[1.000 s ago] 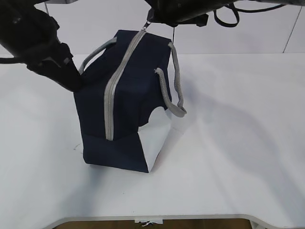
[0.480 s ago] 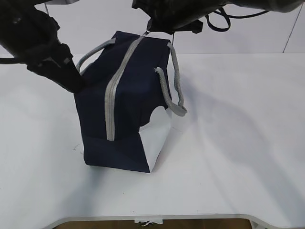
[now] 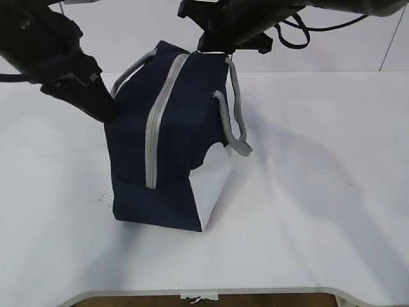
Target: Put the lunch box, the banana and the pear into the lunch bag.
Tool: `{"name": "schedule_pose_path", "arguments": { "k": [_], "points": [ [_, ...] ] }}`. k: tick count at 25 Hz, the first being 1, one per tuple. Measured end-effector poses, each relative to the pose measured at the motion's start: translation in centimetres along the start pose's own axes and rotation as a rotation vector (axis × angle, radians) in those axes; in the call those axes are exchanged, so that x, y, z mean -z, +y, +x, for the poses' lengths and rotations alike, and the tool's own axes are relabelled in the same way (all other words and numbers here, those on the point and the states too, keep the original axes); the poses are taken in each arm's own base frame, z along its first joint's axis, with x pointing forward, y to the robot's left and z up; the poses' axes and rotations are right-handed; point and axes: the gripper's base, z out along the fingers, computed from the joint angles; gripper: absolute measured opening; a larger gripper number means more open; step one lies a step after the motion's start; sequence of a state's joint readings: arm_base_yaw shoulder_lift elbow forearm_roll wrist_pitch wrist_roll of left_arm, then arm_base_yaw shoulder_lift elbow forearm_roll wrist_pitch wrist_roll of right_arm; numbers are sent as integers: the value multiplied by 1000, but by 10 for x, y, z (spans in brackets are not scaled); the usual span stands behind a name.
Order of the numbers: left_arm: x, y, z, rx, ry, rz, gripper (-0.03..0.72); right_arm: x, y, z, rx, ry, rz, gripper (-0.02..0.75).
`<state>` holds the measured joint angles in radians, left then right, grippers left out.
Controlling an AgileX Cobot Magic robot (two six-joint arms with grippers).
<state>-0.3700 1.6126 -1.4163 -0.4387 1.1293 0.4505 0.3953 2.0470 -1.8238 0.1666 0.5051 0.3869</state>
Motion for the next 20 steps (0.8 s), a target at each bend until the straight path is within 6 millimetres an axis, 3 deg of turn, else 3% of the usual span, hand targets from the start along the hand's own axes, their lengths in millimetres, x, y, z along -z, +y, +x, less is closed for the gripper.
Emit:
{"name": "schedule_pose_path", "arguments": {
  "k": [4,6,13,20],
  "points": [
    [0,0,-2,3,-19,-2,17,0,1,1,-12,16,-12,1],
    [0,0,-3,18,-34,-4,69,0,2,2,-13,27,-17,1],
    [1,4,-13,135,-150,-36,410,0,1,5,-17,56,-16,1],
    [-6,6,-28,239,-264,16,463,0,3,6,-14,63,-33,1]
  ]
}}
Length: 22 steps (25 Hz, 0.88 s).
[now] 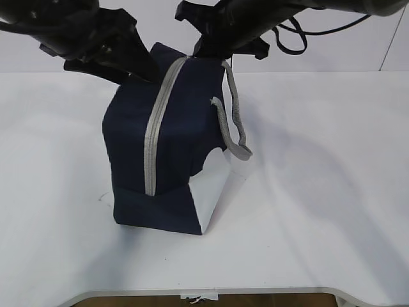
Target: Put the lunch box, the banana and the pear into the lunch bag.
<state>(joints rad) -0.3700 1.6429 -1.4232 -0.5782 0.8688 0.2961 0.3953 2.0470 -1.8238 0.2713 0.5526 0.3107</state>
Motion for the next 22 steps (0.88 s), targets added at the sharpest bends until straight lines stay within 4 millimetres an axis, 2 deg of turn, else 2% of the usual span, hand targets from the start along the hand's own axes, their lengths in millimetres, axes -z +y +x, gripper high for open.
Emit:
{"name": "schedule_pose_path", "arguments": {
  "k": [9,11,13,18,20,22],
  "points": [
    [-32,13,-22,25,-27,-3,464,0,0,0,-5,3,-11,1],
    [-37,15,-24,29,-24,-3,439,0,0,0,-4,3,-11,1],
    [-39,16,-24,30,-21,-3,359,0,0,0,0,3,-12,1],
    [-40,16,-24,20,-7,-3,61,0,0,0,7,3,-12,1],
    [-40,16,-23,13,2,0,12,0,0,0,8,3,-13,1],
    [-39,15,-22,-2,14,4,1,1,2,-2,11,-4,-17,1]
  ]
}}
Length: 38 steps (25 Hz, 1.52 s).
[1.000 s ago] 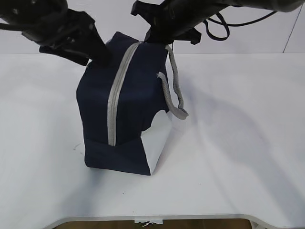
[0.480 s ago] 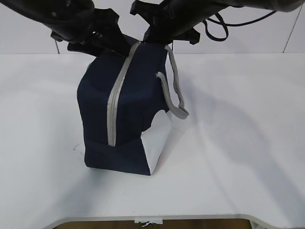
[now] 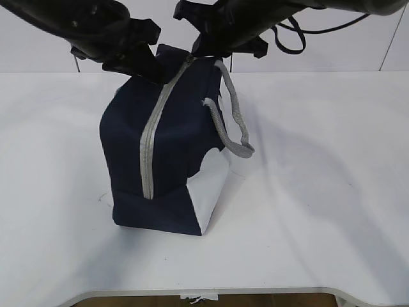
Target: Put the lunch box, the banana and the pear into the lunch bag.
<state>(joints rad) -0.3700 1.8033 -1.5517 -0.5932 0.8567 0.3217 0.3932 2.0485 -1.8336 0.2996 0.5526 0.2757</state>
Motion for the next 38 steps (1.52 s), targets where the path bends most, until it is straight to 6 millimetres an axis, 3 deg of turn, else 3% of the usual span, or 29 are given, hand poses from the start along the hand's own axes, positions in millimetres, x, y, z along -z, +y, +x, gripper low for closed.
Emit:
{"name": "schedule_pose_path", "arguments": {
  "k": [11,17,28,38],
  "points": [
    [5,-1,7,-65,83,1,-1,9,6,-13,27,-33,-8,1],
    [24,-11,9,-119,101,11,-1,10,-10,-20,7,-37,20,1],
    [30,-14,10,-135,105,19,-1,-13,-51,-12,-54,90,109,1],
    [42,-20,6,-157,92,23,-2,-28,-62,2,-64,172,141,1]
  ]
}}
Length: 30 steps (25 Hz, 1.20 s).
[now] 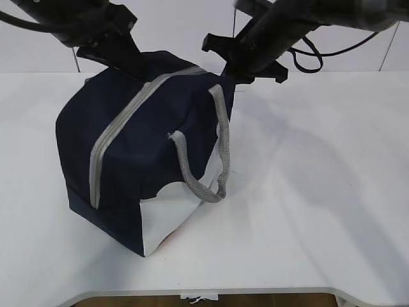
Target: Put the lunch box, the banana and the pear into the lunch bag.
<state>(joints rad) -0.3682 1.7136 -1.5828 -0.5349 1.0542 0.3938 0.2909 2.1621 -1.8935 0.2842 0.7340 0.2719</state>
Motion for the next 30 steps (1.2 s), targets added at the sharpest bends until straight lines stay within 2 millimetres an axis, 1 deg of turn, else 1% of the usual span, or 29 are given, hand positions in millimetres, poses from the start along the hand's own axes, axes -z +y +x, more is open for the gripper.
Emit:
{"name": "schedule_pose_path", "arguments": {
  "k": [2,7,24,27,30],
  "points": [
    [0,0,0,0,3,1,-2,-4,-2,2,-2,21,8,1],
    [-2,1,1,3,13,4,-2,-7,-5,4,-5,42,16,1],
    [-2,0,2,3,27,9,-2,-5,-4,3,-7,47,15,3],
    [-2,0,2,3,29,10,-2,-5,-4,3,-7,47,15,31],
    [-2,0,3,3,34,12,-2,-5,-7,1,9,39,33,100]
  ]
}}
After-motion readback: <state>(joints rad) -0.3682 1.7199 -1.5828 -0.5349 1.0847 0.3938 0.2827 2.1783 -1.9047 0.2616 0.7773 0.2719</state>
